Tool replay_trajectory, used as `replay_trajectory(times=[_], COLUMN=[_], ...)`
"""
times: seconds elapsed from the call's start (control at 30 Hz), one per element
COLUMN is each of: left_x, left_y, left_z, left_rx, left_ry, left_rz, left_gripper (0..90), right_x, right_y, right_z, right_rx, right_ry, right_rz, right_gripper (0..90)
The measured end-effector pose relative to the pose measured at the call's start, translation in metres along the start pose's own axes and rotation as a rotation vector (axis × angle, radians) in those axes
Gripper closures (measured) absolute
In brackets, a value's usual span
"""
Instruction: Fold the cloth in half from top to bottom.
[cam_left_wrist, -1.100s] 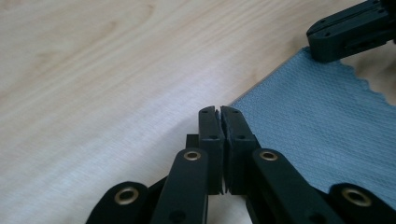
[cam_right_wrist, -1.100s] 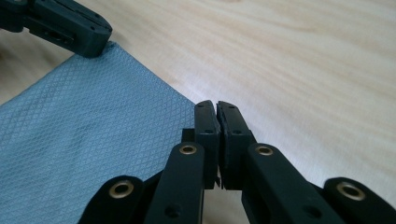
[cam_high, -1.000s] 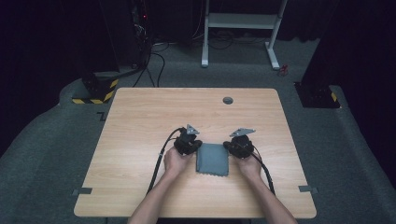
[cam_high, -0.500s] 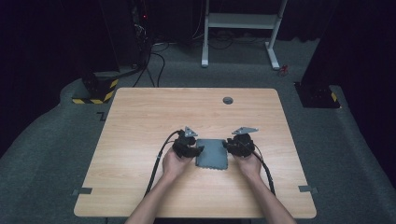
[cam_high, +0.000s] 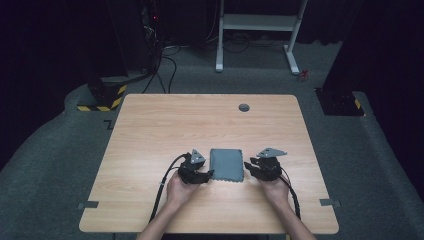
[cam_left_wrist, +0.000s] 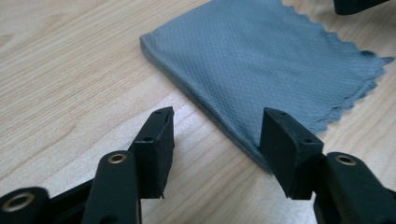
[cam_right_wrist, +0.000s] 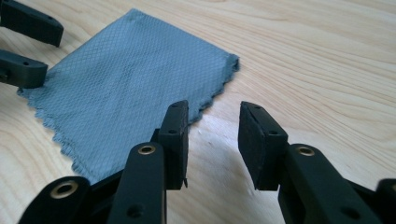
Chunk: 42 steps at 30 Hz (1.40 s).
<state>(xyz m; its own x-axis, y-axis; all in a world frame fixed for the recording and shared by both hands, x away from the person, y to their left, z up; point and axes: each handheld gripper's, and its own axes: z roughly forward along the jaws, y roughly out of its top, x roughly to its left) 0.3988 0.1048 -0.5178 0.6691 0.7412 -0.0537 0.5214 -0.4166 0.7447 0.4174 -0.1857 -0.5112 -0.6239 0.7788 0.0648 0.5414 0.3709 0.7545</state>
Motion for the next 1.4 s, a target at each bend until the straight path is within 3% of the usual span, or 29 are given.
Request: replay_trajectory(times=[0.1,0.23,0.33,0.43,0.6,0.73,0.9,1.0,1.13,1.4], left_x=[0.003,0.01,0.013,0.016,0.027,0.032,0.037,0.036,0.034,0.033], left_y=[-0.005,-0.016,-0.024,-0.035,-0.05,-0.059,-0.064,-0.064,-0.064,-0.064], left_z=[-0.008,-0.022,-0.032,-0.043,-0.055,-0.058,-0.061,-0.06,-0.06,-0.06], left_rx=[-0.029,-0.057,-0.052,-0.059,-0.059,-0.034,-0.034,-0.024,-0.022,-0.021], left_ry=[-0.013,0.007,0.062,0.079,0.142,0.204,0.211,0.211,0.215,0.216], left_rz=[-0.03,-0.067,-0.061,-0.081,-0.11,-0.09,-0.125,-0.107,-0.112,-0.118], left_gripper=[43.3,43.0,43.0,43.4,43.4,43.1,41.6,38.5,35.3,34.4], right_x=[-0.003,-0.008,-0.011,-0.014,-0.014,-0.014,-0.017,-0.016,-0.016,-0.015], right_y=[-0.006,-0.017,-0.024,-0.031,-0.042,-0.049,-0.054,-0.056,-0.058,-0.058], right_z=[-0.011,-0.023,-0.029,-0.033,-0.038,-0.044,-0.048,-0.049,-0.051,-0.051], right_rx=[-0.028,-0.031,-0.036,-0.03,-0.011,0.0,0.012,0.024,0.029,0.031], right_ry=[-0.01,-0.033,-0.046,-0.068,-0.112,-0.144,-0.151,-0.154,-0.149,-0.151], right_rz=[0.009,0.016,0.031,0.036,0.006,-0.002,0.014,0.023,0.028,0.028], right_gripper=[62.4,62.2,61.8,60.8,59.9,58.0,55.4,52.5,44.0,43.2])
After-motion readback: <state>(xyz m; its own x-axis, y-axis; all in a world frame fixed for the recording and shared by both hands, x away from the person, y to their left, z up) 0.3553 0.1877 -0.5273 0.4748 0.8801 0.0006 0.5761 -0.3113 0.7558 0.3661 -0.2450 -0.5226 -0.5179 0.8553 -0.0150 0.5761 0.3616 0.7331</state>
